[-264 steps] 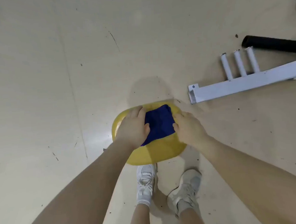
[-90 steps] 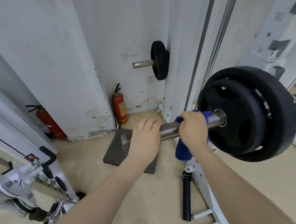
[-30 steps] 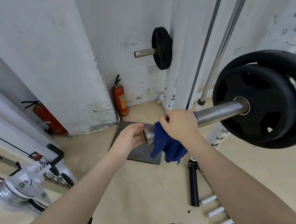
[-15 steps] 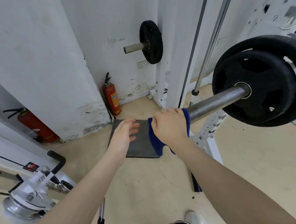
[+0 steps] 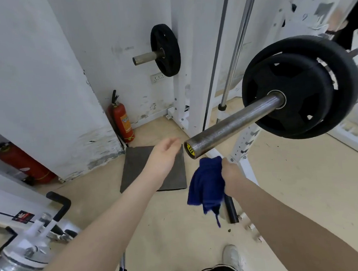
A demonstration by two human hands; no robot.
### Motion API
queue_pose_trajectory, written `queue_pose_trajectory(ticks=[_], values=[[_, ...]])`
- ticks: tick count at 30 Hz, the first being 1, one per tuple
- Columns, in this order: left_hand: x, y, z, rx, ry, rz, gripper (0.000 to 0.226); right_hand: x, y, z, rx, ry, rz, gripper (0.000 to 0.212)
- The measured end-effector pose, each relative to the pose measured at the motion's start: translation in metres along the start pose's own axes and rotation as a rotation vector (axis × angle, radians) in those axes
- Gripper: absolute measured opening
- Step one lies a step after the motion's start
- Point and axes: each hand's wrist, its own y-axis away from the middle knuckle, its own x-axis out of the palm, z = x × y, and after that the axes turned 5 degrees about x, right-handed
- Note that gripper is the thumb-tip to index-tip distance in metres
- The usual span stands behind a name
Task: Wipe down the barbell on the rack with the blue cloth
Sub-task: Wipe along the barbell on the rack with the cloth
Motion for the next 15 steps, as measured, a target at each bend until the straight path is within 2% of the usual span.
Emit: queue_pose_trajectory(ticks=[2,3,4,5,9,11,14,15], values=[[0.011,0.001,-0.005,0.058,-0.029,0.073,0.038,0.006,-0.001,0.009,0.176,-0.691,0.281,0.042],[0.014,0.001,-0.006,0.078,-0.057,0.086,0.040,0.011,0.001,0.014,0.230,-0.931,0.442,0.039],[0.016,-0.001,-0.007,0.097,-0.106,0.086,0.040,0.020,0.005,0.016,0.236,-1.027,0.562,0.039],[0.017,-0.002,-0.007,0.120,-0.170,0.080,0.039,0.029,0.009,0.015,0.205,-1.056,0.655,0.040],[0.015,-0.007,-0.009,0.233,-0.394,0.054,0.038,0.047,0.018,0.007,0.118,-1.009,0.726,0.034],[0.014,-0.009,-0.011,0.244,-0.436,0.047,0.040,0.041,0.013,0.016,0.176,-1.062,0.690,0.026],[0.013,-0.009,-0.012,0.180,-0.348,0.052,0.043,0.031,-0.006,0.032,0.103,-1.097,0.538,0.027],[0.013,-0.008,-0.012,0.153,-0.298,0.050,0.043,0.033,-0.010,0.034,0.086,-1.122,0.550,0.029]])
